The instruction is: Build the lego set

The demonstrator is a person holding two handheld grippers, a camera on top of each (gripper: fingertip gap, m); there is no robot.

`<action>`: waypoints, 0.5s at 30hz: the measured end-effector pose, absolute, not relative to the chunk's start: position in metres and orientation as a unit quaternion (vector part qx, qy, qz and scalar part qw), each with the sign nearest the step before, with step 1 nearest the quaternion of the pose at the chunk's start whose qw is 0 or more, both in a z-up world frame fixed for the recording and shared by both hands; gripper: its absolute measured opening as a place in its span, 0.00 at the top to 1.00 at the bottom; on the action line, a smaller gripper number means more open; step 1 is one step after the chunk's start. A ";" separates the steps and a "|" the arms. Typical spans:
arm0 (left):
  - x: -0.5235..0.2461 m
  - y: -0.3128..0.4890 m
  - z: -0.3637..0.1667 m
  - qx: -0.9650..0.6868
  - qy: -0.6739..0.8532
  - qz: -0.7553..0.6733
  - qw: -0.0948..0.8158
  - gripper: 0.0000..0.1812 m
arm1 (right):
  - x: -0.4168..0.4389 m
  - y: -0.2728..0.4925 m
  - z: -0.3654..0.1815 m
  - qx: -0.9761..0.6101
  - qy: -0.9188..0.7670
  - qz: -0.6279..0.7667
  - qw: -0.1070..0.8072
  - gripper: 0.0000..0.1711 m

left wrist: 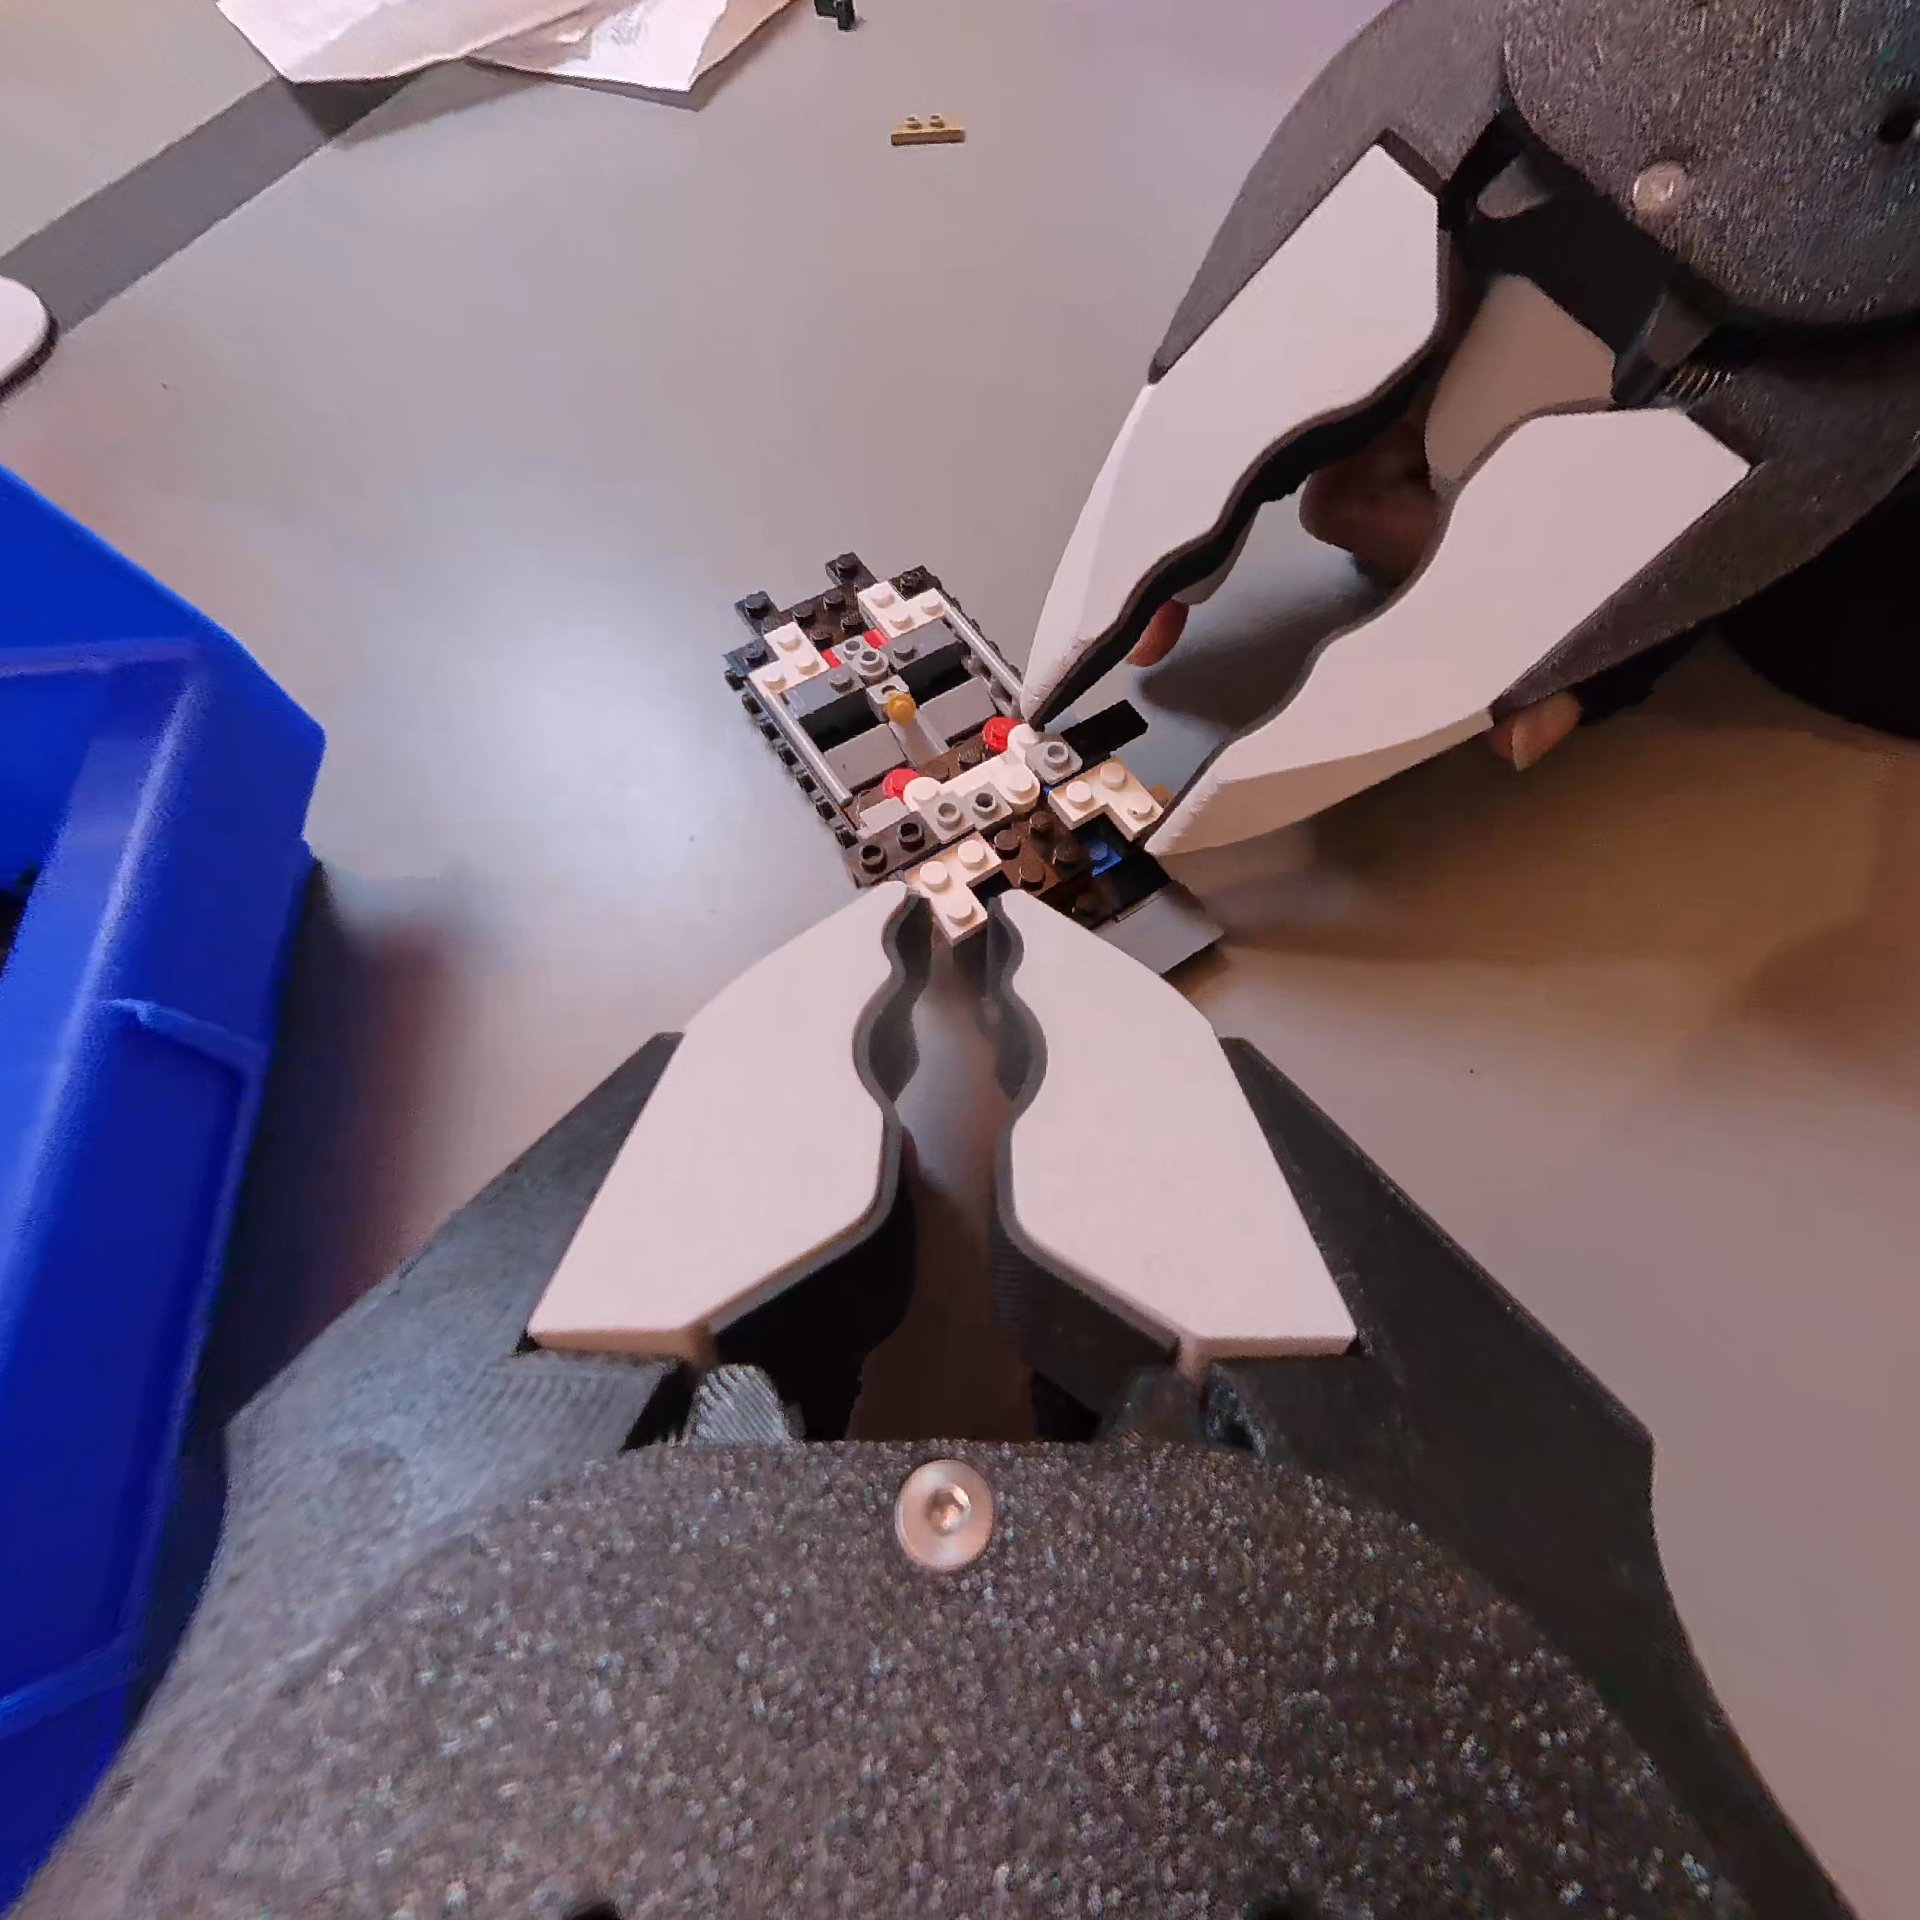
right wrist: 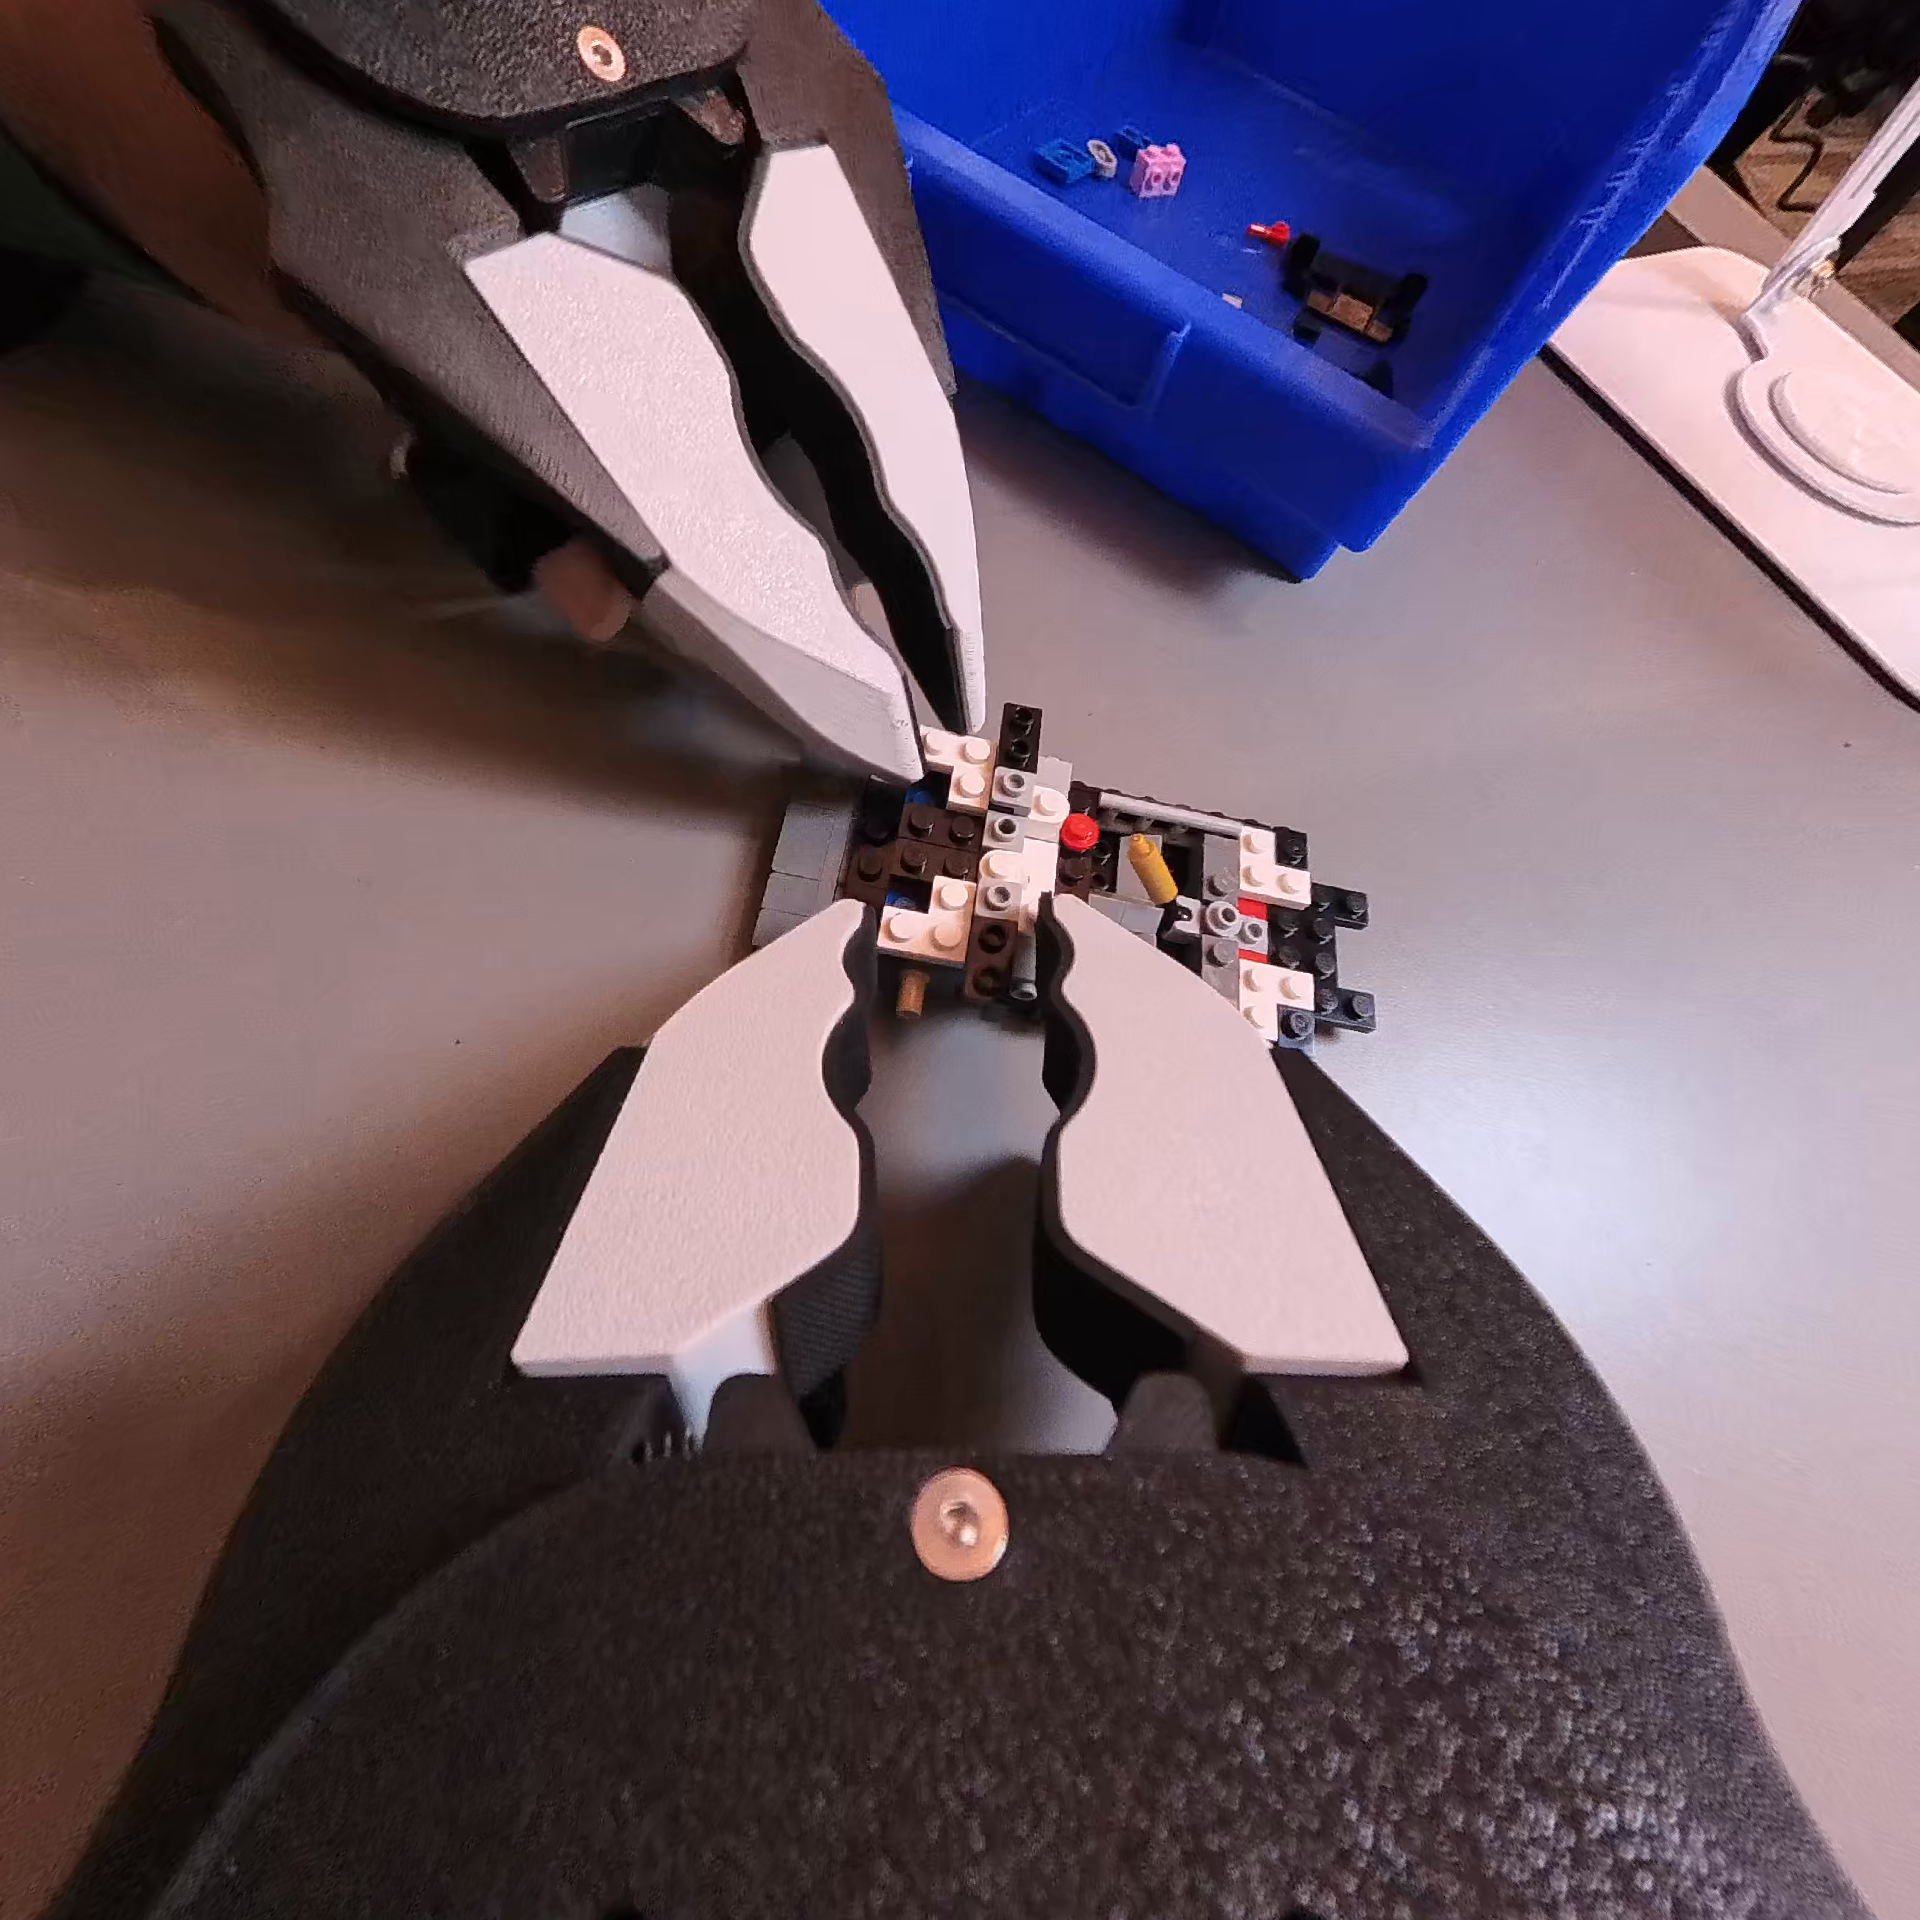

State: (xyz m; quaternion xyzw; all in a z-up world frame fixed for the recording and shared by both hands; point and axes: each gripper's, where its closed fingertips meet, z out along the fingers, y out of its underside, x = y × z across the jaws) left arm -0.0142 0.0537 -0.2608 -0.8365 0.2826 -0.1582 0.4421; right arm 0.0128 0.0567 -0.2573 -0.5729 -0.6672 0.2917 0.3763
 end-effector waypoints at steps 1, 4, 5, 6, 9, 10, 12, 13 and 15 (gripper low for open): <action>-0.014 0.053 -0.260 -0.839 0.271 -0.175 0.438 0.94 | 0.013 0.056 -0.257 -0.571 -0.669 0.290 0.377 0.83; -0.014 0.052 -0.258 -0.845 0.226 -0.243 0.420 0.95 | 0.013 0.055 -0.257 -0.567 -0.673 0.285 0.380 0.83; -0.014 0.052 -0.258 -0.845 0.211 -0.265 0.414 0.95 | 0.013 0.055 -0.257 -0.566 -0.674 0.284 0.380 0.83; -0.013 0.051 -0.257 -0.845 0.197 -0.284 0.408 0.95 | 0.013 0.055 -0.257 -0.566 -0.674 0.285 0.380 0.83; -0.014 0.050 -0.253 -0.841 0.161 -0.335 0.393 0.96 | 0.014 0.054 -0.255 -0.567 -0.672 0.288 0.380 0.84; -0.014 0.049 -0.251 -0.837 0.153 -0.351 0.391 1.00 | 0.015 0.059 -0.257 -0.571 -0.671 0.274 0.385 0.86; -0.012 0.048 -0.240 -0.817 0.122 -0.409 0.388 1.00 | 0.017 0.060 -0.257 -0.568 -0.674 0.270 0.387 0.86; -0.014 0.048 -0.243 -0.822 0.119 -0.403 0.385 1.00 | 0.017 0.059 -0.257 -0.570 -0.672 0.273 0.386 0.86; -0.018 0.048 -0.250 -0.839 0.152 -0.344 0.394 1.00 | 0.016 0.059 -0.257 -0.561 -0.678 0.264 0.395 0.86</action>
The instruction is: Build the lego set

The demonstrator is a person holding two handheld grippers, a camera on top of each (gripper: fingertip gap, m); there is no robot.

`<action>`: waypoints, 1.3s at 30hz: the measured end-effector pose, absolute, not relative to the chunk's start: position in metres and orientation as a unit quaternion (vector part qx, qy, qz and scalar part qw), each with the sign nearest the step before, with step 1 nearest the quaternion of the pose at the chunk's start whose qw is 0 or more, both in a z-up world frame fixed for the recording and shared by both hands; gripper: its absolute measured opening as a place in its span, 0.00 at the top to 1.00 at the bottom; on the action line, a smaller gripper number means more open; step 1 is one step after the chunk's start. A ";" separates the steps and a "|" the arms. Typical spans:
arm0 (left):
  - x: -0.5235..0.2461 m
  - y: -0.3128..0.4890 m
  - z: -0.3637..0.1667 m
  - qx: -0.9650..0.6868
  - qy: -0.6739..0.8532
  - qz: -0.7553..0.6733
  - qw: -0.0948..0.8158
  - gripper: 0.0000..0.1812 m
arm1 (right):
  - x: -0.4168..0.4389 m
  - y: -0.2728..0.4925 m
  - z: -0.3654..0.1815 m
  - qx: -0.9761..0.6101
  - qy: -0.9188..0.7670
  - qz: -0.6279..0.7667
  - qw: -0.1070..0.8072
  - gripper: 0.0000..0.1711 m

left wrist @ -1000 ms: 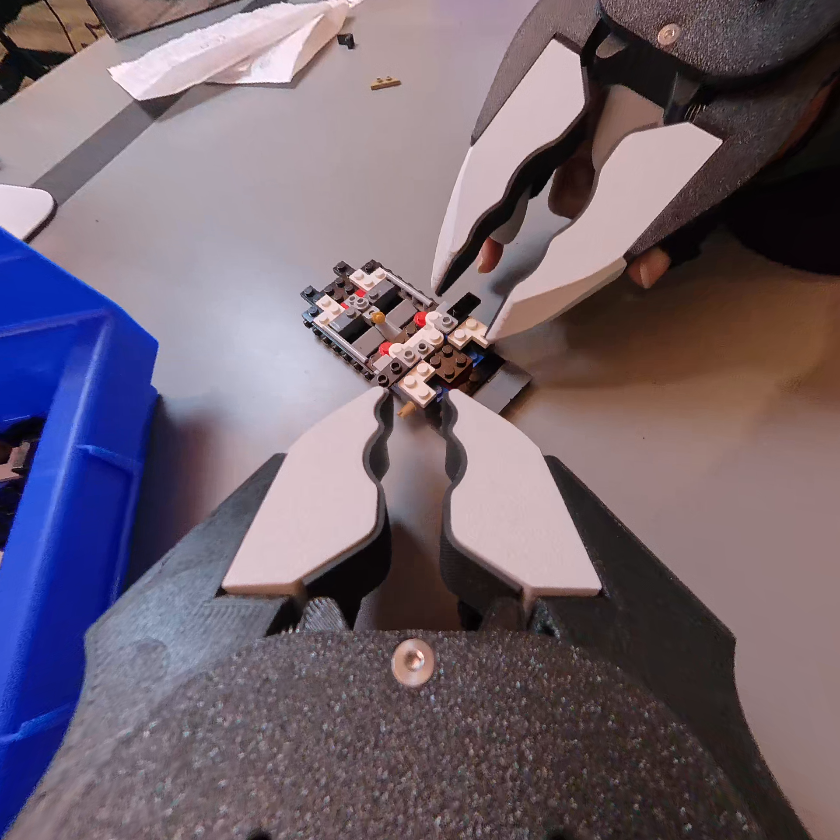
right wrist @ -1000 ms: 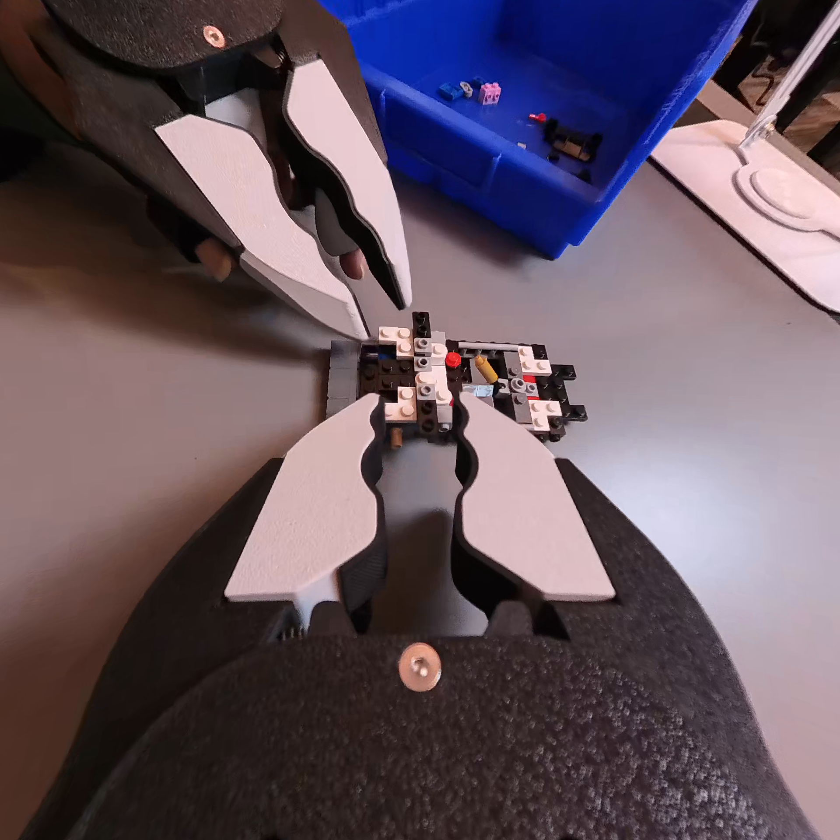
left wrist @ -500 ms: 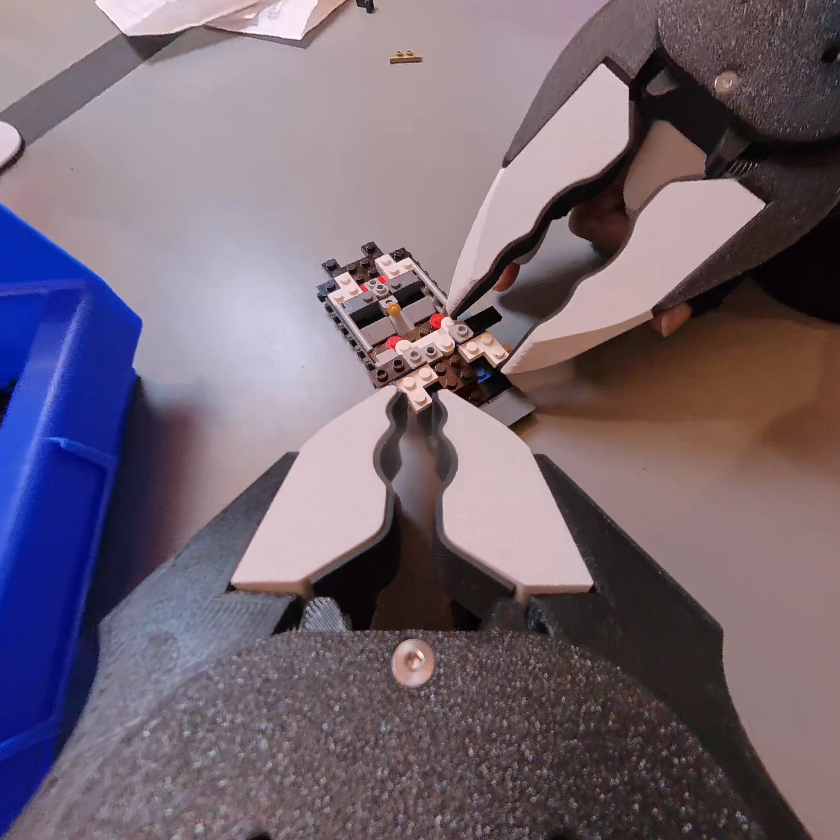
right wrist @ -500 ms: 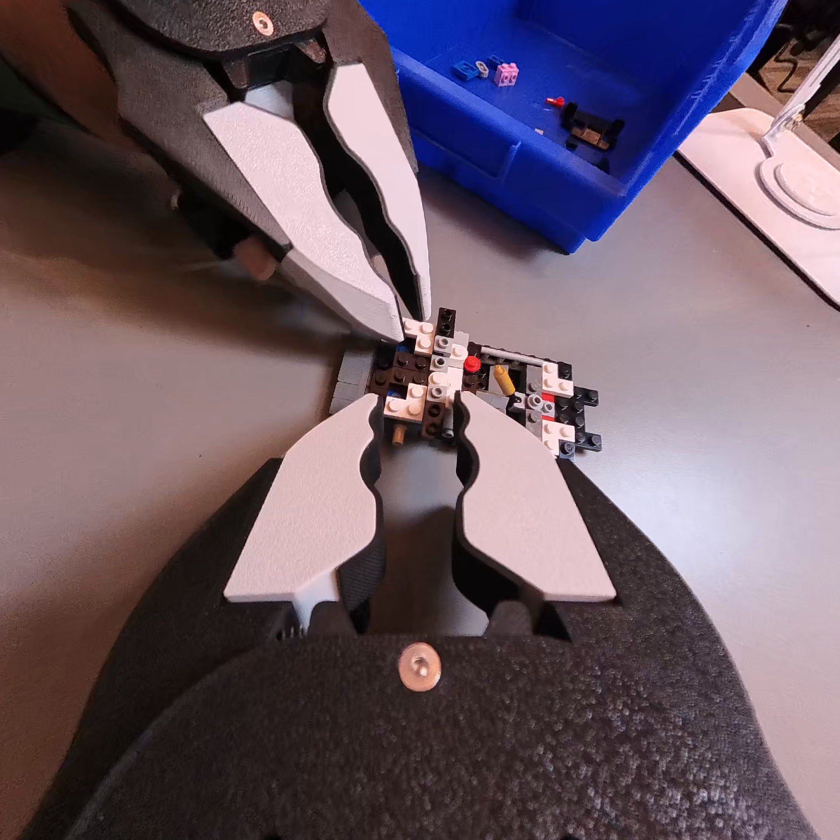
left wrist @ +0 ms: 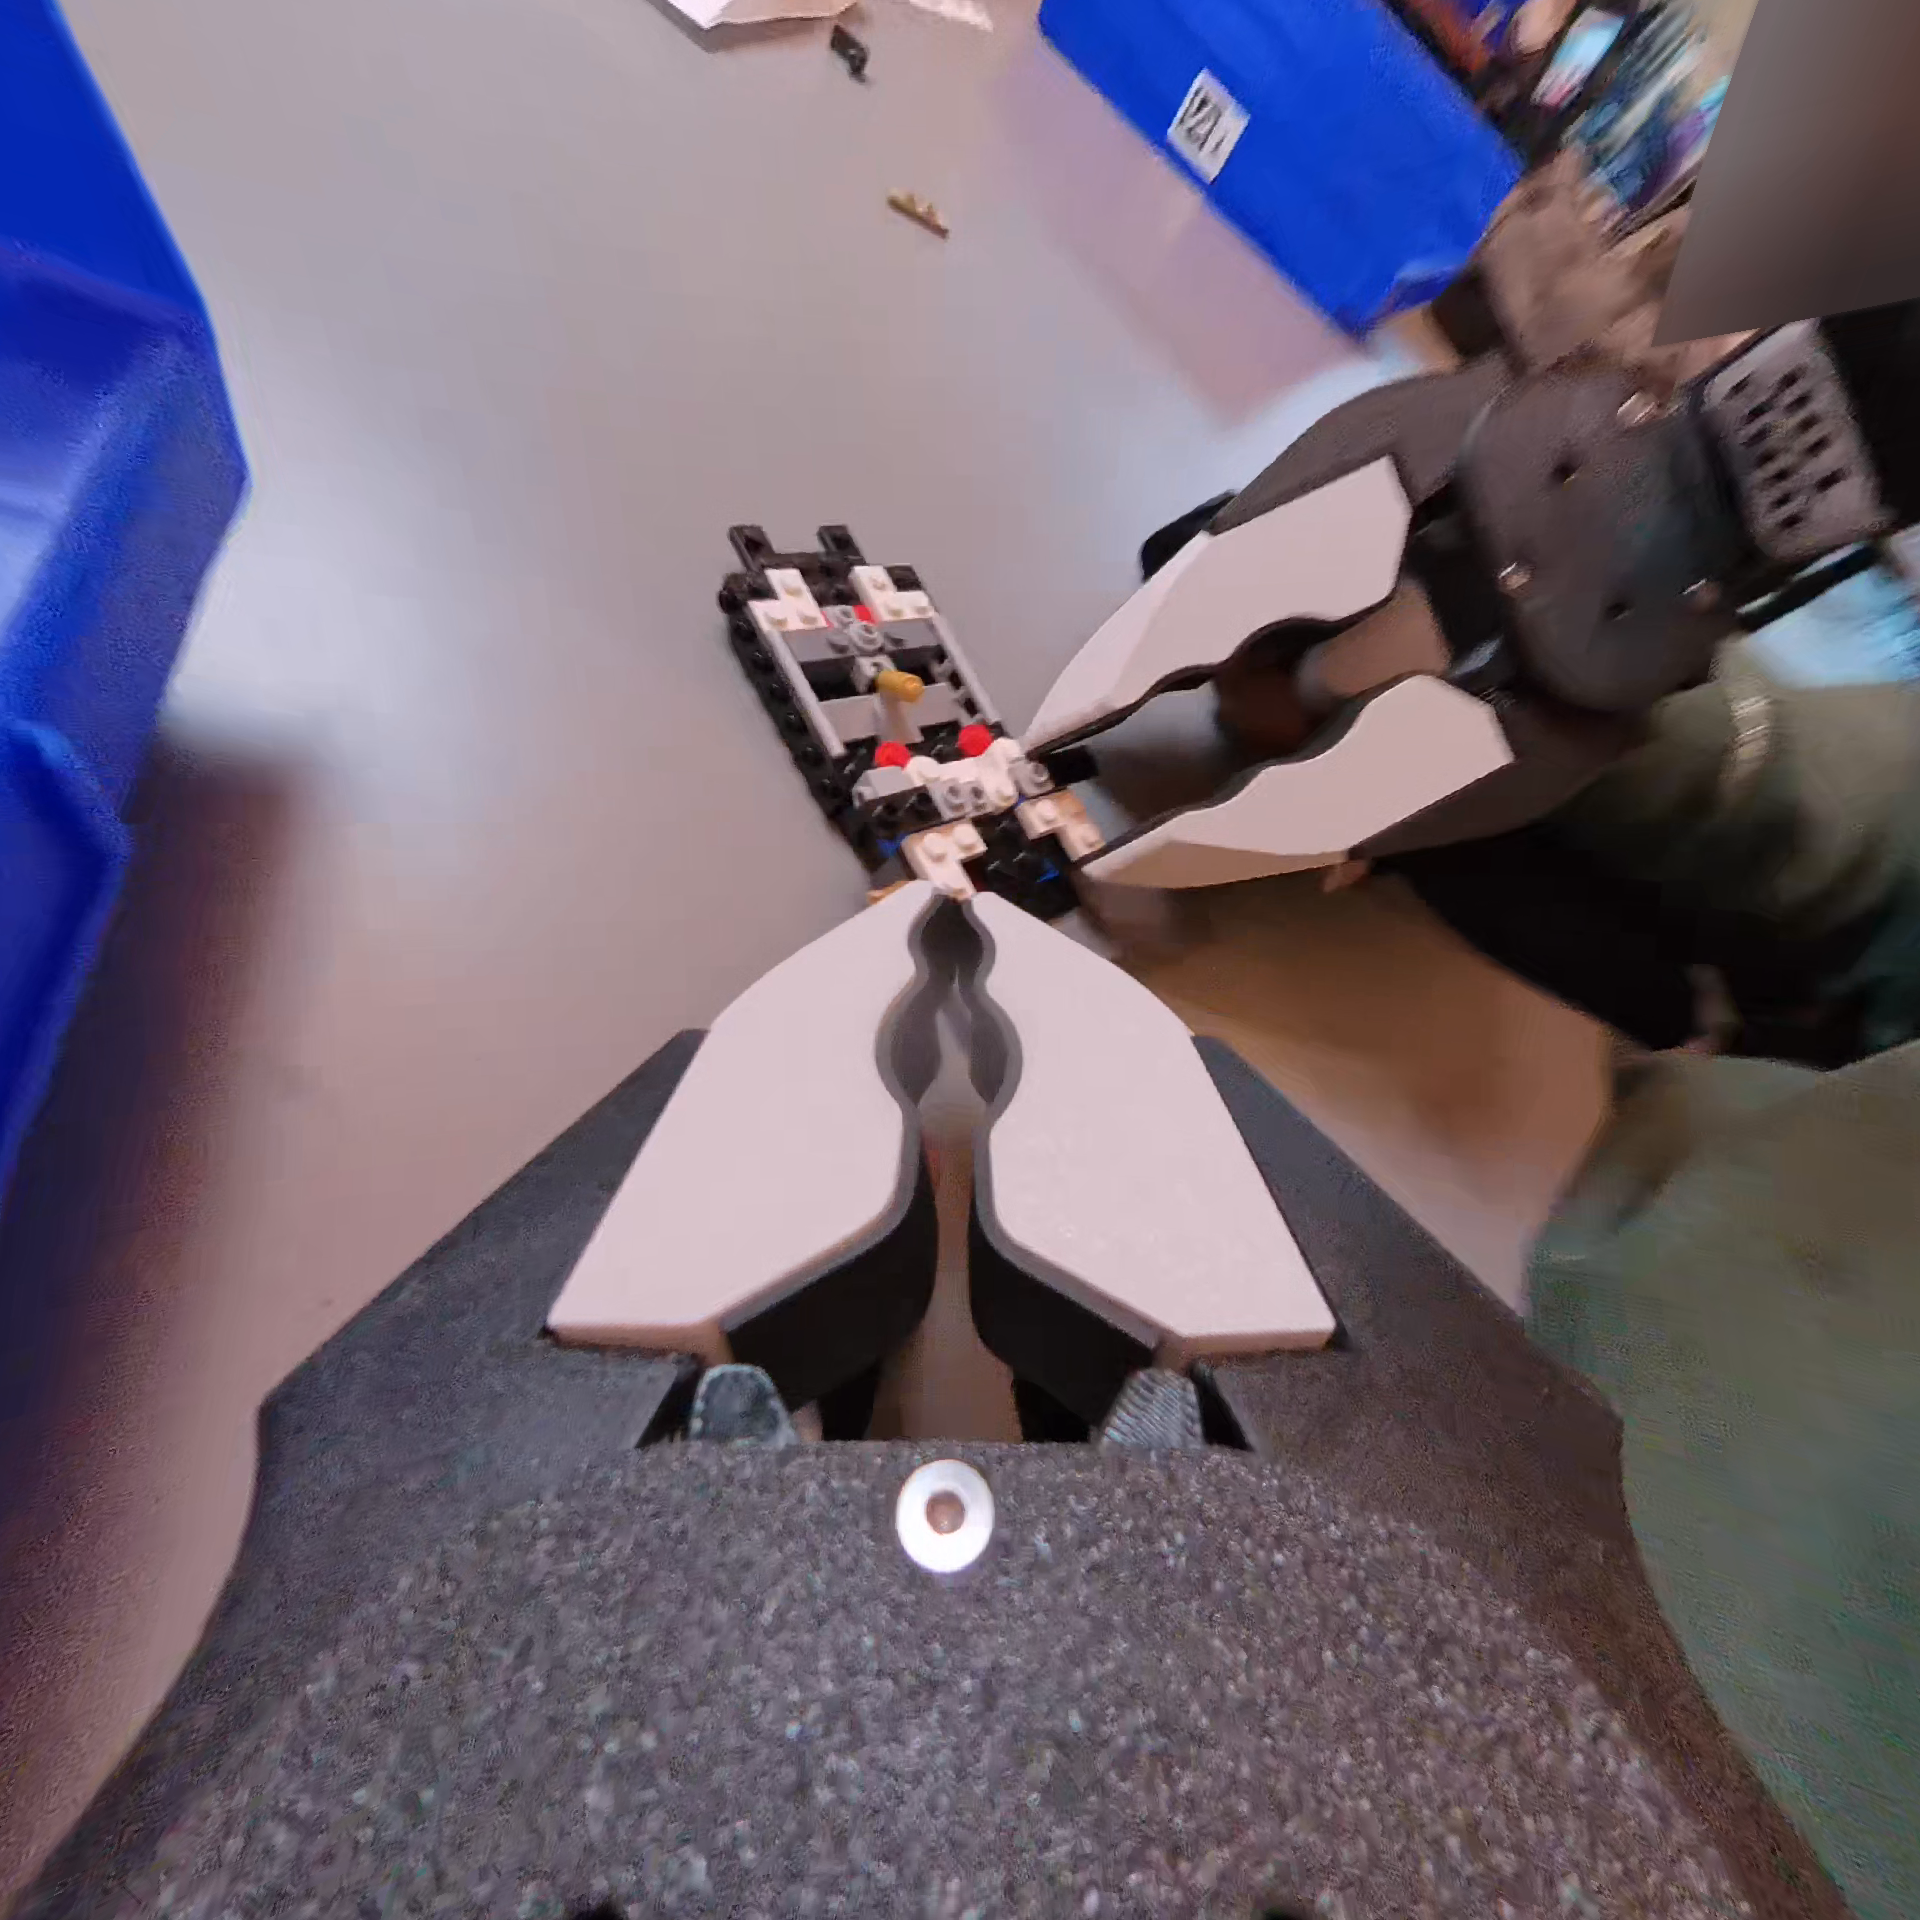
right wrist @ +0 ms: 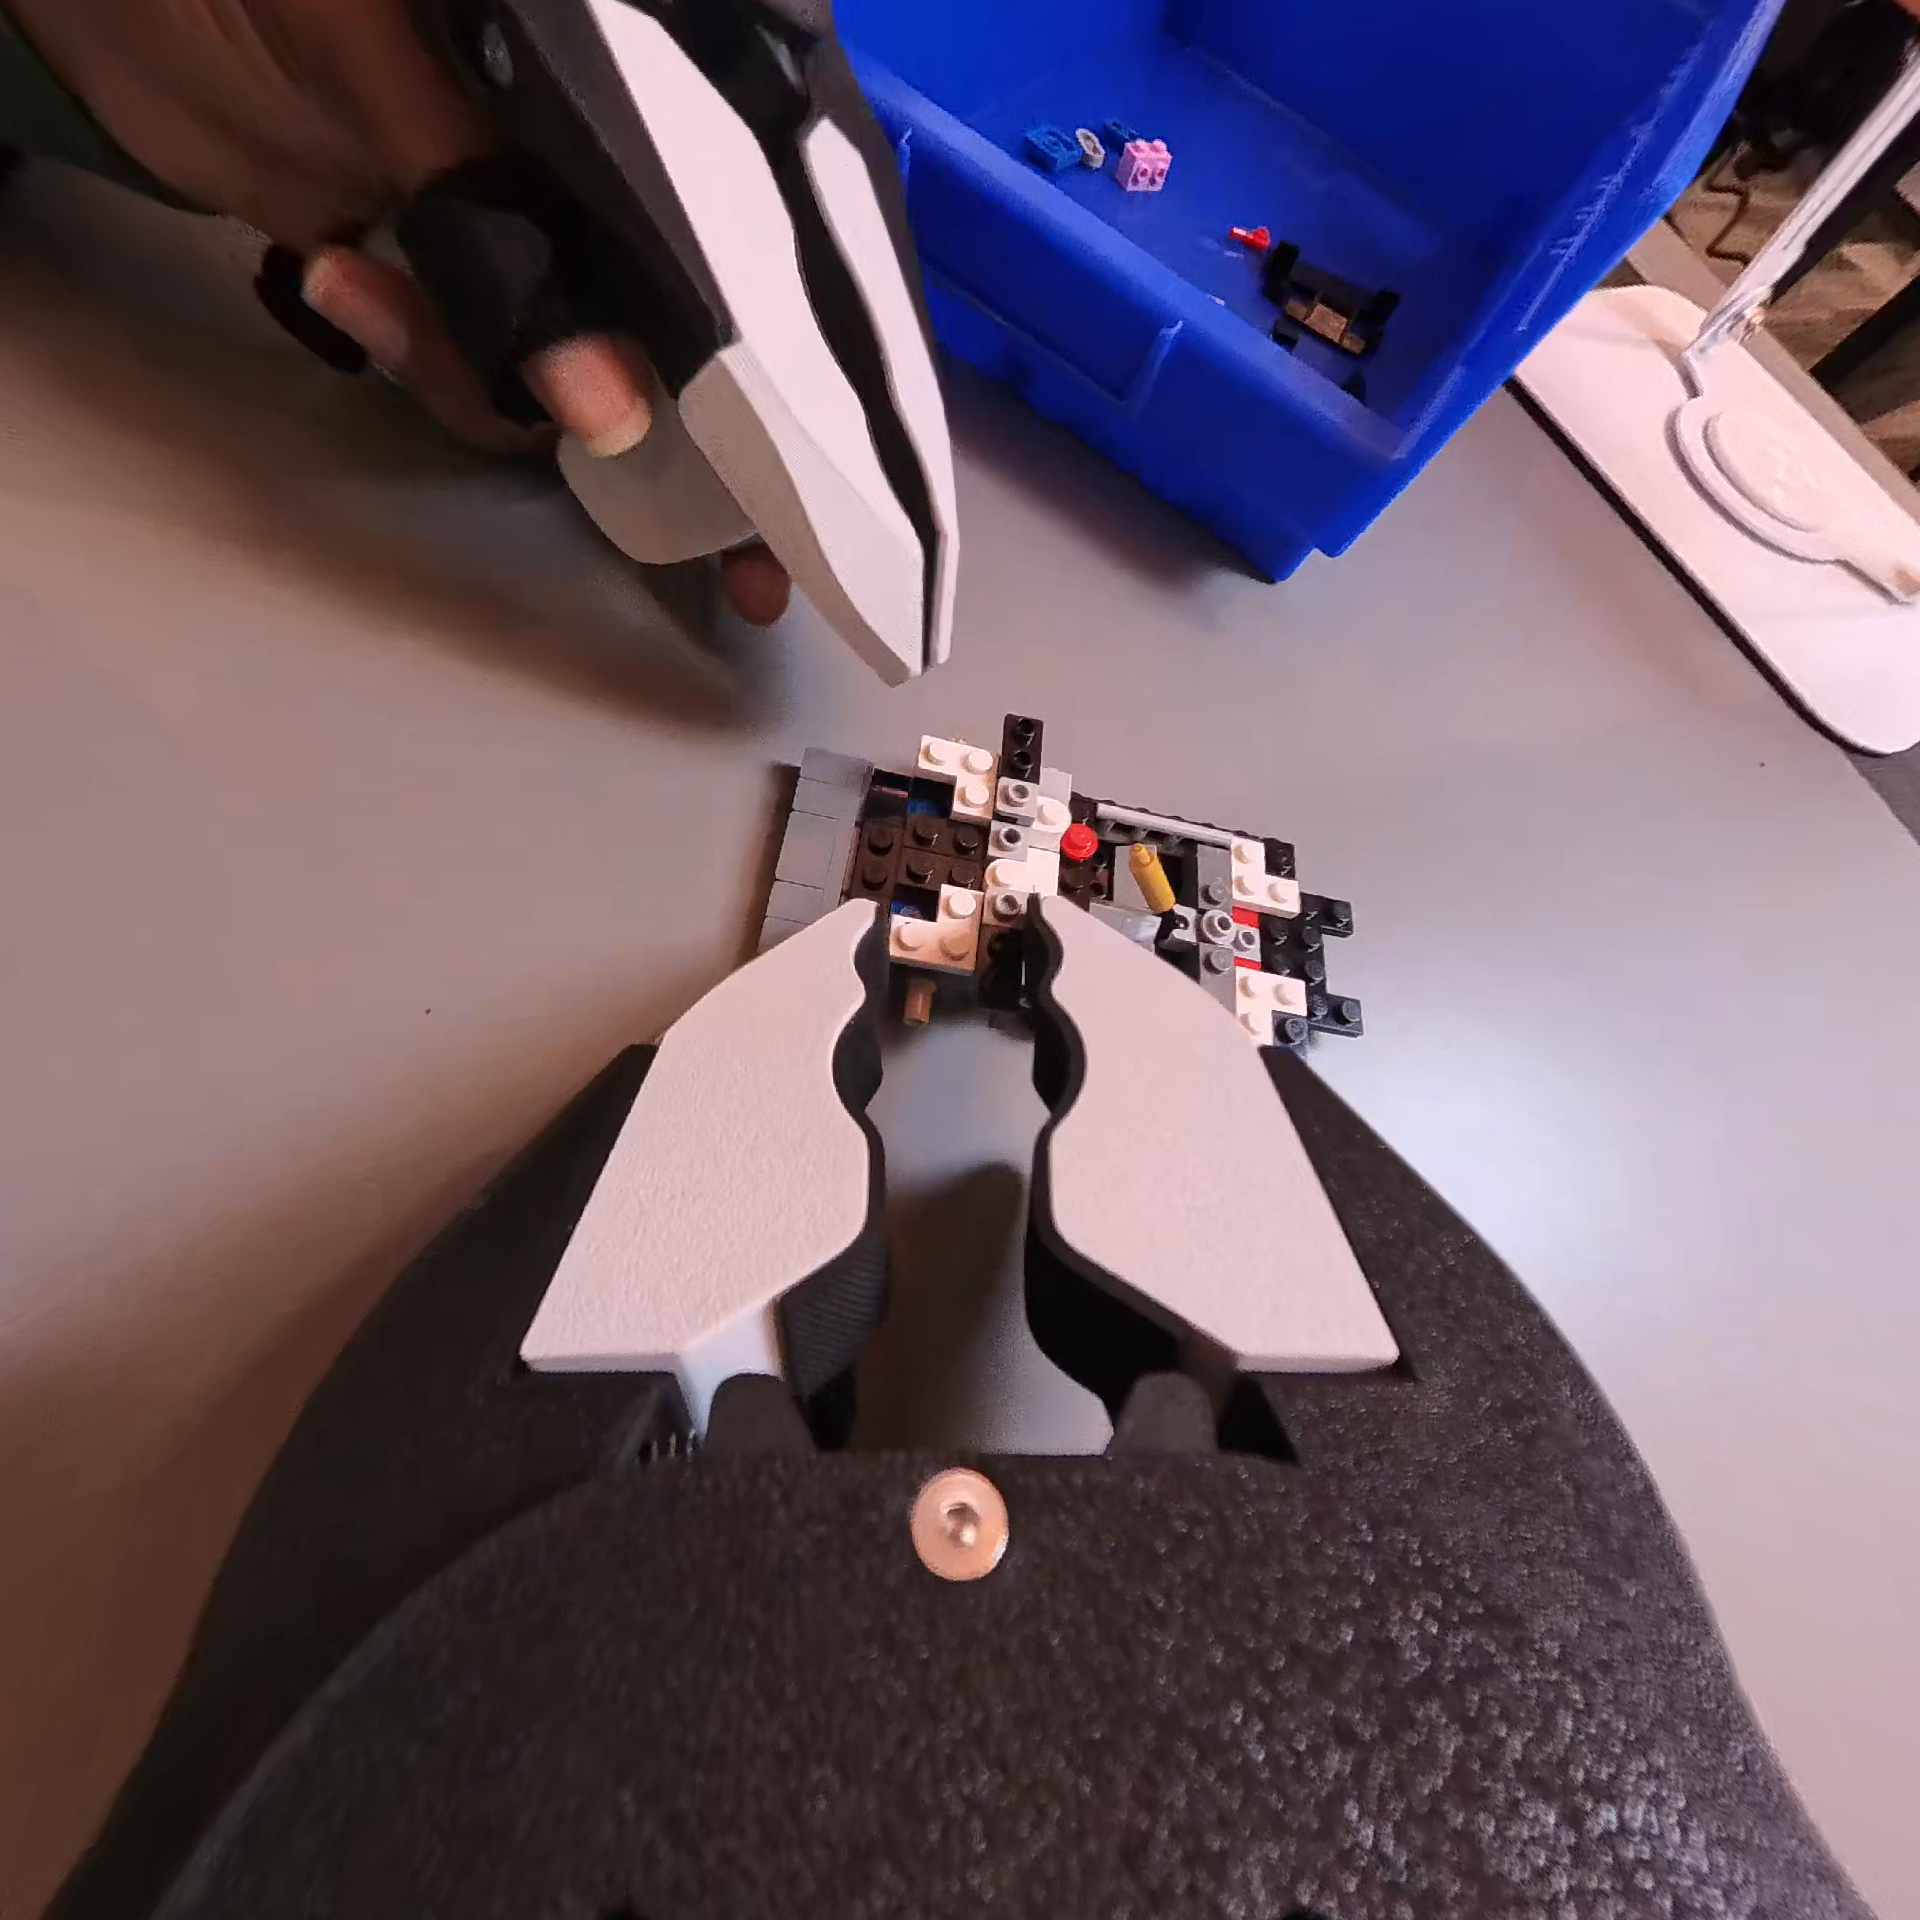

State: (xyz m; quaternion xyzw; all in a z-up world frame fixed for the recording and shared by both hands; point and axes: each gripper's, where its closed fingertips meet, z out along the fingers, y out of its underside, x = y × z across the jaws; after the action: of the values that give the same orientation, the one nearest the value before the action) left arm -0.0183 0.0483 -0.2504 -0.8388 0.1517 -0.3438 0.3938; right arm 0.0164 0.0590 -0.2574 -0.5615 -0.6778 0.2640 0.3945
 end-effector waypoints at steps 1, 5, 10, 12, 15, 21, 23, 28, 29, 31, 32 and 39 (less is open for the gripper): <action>-0.020 0.050 -0.251 -0.842 0.165 -0.315 0.406 1.00 | 0.016 0.059 -0.257 -0.556 -0.682 0.258 0.399 0.86; -0.022 0.051 -0.260 -0.852 0.209 -0.236 0.419 0.98 | 0.015 0.052 -0.248 -0.486 -0.717 0.212 0.452 0.88; -0.016 0.050 -0.264 -0.851 0.244 -0.204 0.418 0.89 | 0.020 0.048 -0.261 -0.449 -0.755 0.160 0.450 0.89; -0.015 0.051 -0.264 -0.850 0.251 -0.189 0.423 0.87 | 0.021 0.050 -0.261 -0.450 -0.755 0.156 0.451 0.89; -0.009 0.051 -0.267 -0.847 0.279 -0.155 0.425 0.88 | 0.020 0.052 -0.261 -0.451 -0.753 0.151 0.454 0.91; -0.007 0.052 -0.269 -0.840 0.307 -0.103 0.434 0.90 | 0.020 0.056 -0.261 -0.457 -0.748 0.147 0.458 0.92; -0.007 0.052 -0.269 -0.839 0.312 -0.097 0.435 0.91 | 0.020 0.055 -0.260 -0.458 -0.748 0.147 0.458 0.95; -0.007 0.049 -0.271 -0.827 0.345 -0.059 0.441 1.00 | 0.020 0.063 -0.259 -0.476 -0.736 0.136 0.462 0.96; -0.002 0.047 -0.271 -0.823 0.353 -0.065 0.441 1.00 | 0.020 0.063 -0.259 -0.479 -0.734 0.138 0.461 0.97; 0.003 0.044 -0.271 -0.819 0.362 -0.065 0.440 1.00 | 0.020 0.063 -0.258 -0.483 -0.730 0.142 0.463 0.97; 0.004 0.045 -0.271 -0.817 0.365 -0.061 0.442 1.00 | 0.019 0.063 -0.254 -0.482 -0.723 0.148 0.472 1.00; 0.004 0.044 -0.271 -0.819 0.359 -0.078 0.441 1.00 | 0.021 0.078 -0.236 -0.505 -0.678 0.170 0.506 1.00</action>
State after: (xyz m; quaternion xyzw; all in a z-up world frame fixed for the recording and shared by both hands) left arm 0.0039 0.0438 -0.2706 -0.8188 0.3589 -0.0782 0.4412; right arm 0.0215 0.0778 -0.2361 -0.5053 -0.6784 0.1699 0.5056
